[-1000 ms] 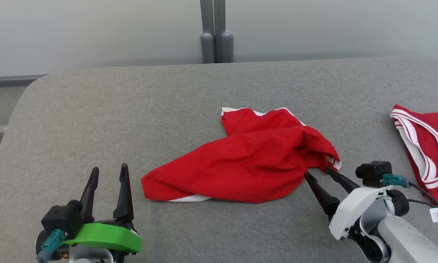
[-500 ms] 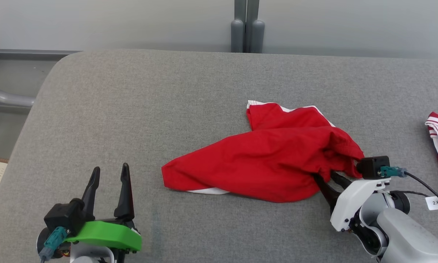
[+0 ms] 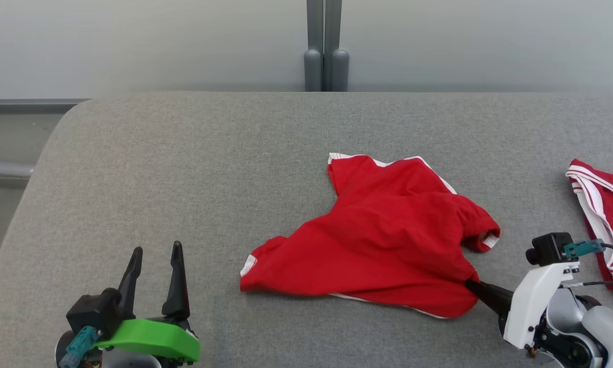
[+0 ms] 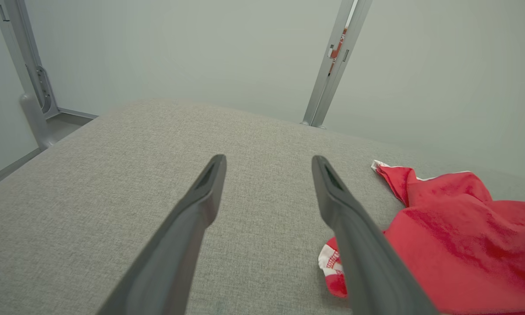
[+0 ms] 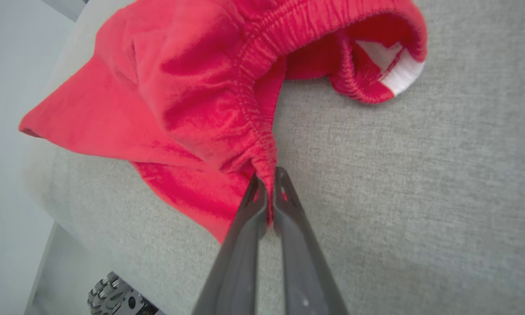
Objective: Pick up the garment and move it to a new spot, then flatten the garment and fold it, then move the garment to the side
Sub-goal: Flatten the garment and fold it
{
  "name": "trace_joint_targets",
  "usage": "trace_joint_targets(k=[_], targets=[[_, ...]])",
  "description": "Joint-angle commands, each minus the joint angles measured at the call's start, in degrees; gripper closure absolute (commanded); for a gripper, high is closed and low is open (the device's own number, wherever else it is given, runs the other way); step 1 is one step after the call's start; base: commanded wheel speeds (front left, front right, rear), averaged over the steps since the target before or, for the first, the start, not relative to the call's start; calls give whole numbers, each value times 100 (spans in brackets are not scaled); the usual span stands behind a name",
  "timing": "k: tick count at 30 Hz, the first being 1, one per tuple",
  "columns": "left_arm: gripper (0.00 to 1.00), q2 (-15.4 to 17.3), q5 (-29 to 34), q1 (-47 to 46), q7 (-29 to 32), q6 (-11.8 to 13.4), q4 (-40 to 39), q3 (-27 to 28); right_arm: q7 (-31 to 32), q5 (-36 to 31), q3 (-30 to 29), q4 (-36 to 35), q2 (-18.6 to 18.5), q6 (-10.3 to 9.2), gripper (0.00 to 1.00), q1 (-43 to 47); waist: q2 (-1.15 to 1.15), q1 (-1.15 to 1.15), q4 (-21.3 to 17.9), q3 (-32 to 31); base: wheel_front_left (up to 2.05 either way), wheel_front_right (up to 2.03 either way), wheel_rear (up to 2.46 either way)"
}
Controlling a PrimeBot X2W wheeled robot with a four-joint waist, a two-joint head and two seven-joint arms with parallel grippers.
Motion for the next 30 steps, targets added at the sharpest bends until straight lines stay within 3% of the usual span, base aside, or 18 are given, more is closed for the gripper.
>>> trace_joint_targets(k=[1, 5, 10, 14, 20, 21, 22, 24, 30], targets=[[0, -18, -39, 80, -16, -28, 2, 5, 295, 283, -86, -232, -142, 4, 100, 131, 0, 0, -40, -38, 0, 0, 0], [0, -81, -40, 43, -16, -51, 12, 0, 956, 785, -396, -814, -521, 4, 100, 294, 0, 0, -4, 9, 0, 0, 0], [0, -144, -9, -92, -16, -104, 51, 15, 1396, 1008, -702, -1159, -590, 3, 100, 121, 0, 0, 184, 150, 0, 0, 0], [0, -204, 24, -193, -17, -158, 140, 12, 1811, 943, -813, -715, -456, 3, 100, -144, 0, 0, 377, 263, 0, 0, 0], [0, -280, 67, -297, -16, -236, 301, 14, 2198, 720, -931, 504, -65, 3, 100, -579, 0, 0, 588, 327, 0, 0, 0], [0, -284, 69, -300, -16, -242, 322, 17, 2213, 686, -934, 628, -9, 3, 83, -611, 0, 0, 599, 322, 0, 0, 0], [0, -286, 69, -302, -16, -243, 340, 26, 2214, 669, -950, 745, 78, 3, 58, -645, 0, 0, 606, 311, 0, 0, 0], [0, -276, 64, -278, -16, -245, 363, 60, 2210, 632, -966, 860, 172, 3, 0, -661, 0, 0, 589, 273, 0, 0, 0], [0, -210, 92, -154, -16, -209, 357, 133, 1988, 437, -1038, 638, 113, 3, 0, -448, 0, 0, 324, 92, 0, 0, 0]])
